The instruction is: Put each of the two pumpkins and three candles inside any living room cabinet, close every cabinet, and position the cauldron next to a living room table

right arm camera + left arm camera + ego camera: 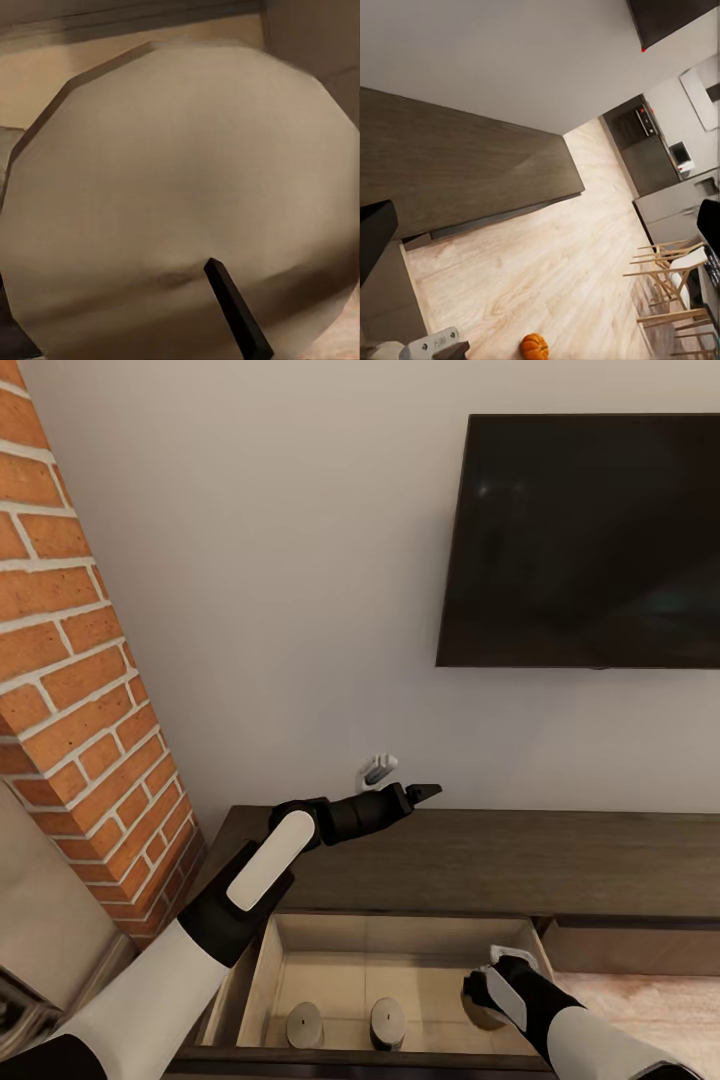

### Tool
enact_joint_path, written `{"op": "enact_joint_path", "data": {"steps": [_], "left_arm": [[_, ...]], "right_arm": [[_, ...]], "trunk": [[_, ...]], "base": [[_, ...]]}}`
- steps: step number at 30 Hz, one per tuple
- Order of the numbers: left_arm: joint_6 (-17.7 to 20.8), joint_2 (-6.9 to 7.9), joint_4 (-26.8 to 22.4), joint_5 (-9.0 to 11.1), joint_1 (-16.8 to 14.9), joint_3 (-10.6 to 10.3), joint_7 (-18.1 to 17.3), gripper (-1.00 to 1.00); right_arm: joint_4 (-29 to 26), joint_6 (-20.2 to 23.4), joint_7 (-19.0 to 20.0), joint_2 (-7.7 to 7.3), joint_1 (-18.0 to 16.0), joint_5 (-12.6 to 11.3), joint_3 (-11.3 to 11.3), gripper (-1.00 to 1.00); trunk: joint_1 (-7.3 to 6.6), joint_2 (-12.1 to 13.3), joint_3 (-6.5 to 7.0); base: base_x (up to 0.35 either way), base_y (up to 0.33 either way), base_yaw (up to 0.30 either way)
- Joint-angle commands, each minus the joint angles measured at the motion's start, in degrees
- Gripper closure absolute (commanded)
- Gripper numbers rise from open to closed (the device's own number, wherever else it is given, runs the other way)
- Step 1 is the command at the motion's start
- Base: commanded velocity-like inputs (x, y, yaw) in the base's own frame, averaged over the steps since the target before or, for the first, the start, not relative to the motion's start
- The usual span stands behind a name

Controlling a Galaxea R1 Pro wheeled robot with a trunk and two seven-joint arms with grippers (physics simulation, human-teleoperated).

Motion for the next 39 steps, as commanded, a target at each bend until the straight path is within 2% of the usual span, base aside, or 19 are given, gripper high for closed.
{"op": "enact_joint_path", "data": {"steps": [1,5,9,17,23,33,34,35,39], "left_arm": [[0.0,0.01,-0.07,0.02,0.02,-0.01,-0.07,-1.0],[0.0,0.01,-0.14,0.07,0.03,-0.08,-0.11,-1.0],[-0.06,0.02,-0.18,0.08,0.03,-0.1,-0.12,-1.0],[-0.1,0.2,-0.51,0.08,0.03,-0.14,-0.12,-1.0],[-0.09,0.27,-0.45,0.08,0.03,-0.11,-0.12,-1.0],[-0.09,0.28,-0.18,0.08,0.03,-0.04,-0.12,-1.0],[-0.09,0.28,-0.2,0.08,0.03,-0.03,-0.12,-1.0],[-0.09,0.31,-0.21,0.08,0.03,-0.02,-0.12,-1.0],[-0.09,0.36,-0.19,0.08,0.03,0.01,-0.12,-1.0]], "right_arm": [[0.48,-1.05,1.21,-0.04,-0.03,-0.08,0.1,1.0],[0.66,-4.41,1.63,0.0,-0.02,-0.07,0.69,1.0],[0.64,-5.29,1.8,-0.17,-0.03,-0.07,2.12,1.0],[0.48,-6.76,2.04,0.02,-0.01,0.02,2.92,1.0],[-0.08,-6.89,1.99,-0.05,0.0,0.06,5.74,1.0],[-0.11,-6.22,1.49,0.15,-0.18,-0.37,5.68,1.0],[-0.1,-5.98,1.49,0.14,-0.33,-0.5,5.67,1.0],[-0.15,-2.77,1.52,0.18,-1.01,-0.72,5.67,1.0],[-0.34,5.44,1.73,0.2,-2.83,-0.68,5.49,1.0]], "trunk": [[0.0,0.0,0.0],[0.0,0.0,0.0],[0.0,0.0,0.0],[0.0,0.0,0.0],[1.32,-2.41,-1.08],[3.51,-6.42,-2.87],[3.73,-6.82,-3.05],[3.95,-7.22,-3.23],[4.83,-8.82,-3.95]], "base": [[0.0,0.0,0.0],[0.0,0.0,0.0],[0.0,0.0,0.0],[0.0,0.0,0.0],[0.0,0.0,0.0],[0.0,0.0,0.0],[0.0,0.0,0.0],[0.0,0.0,0.0],[0.0,0.0,0.0]]}}
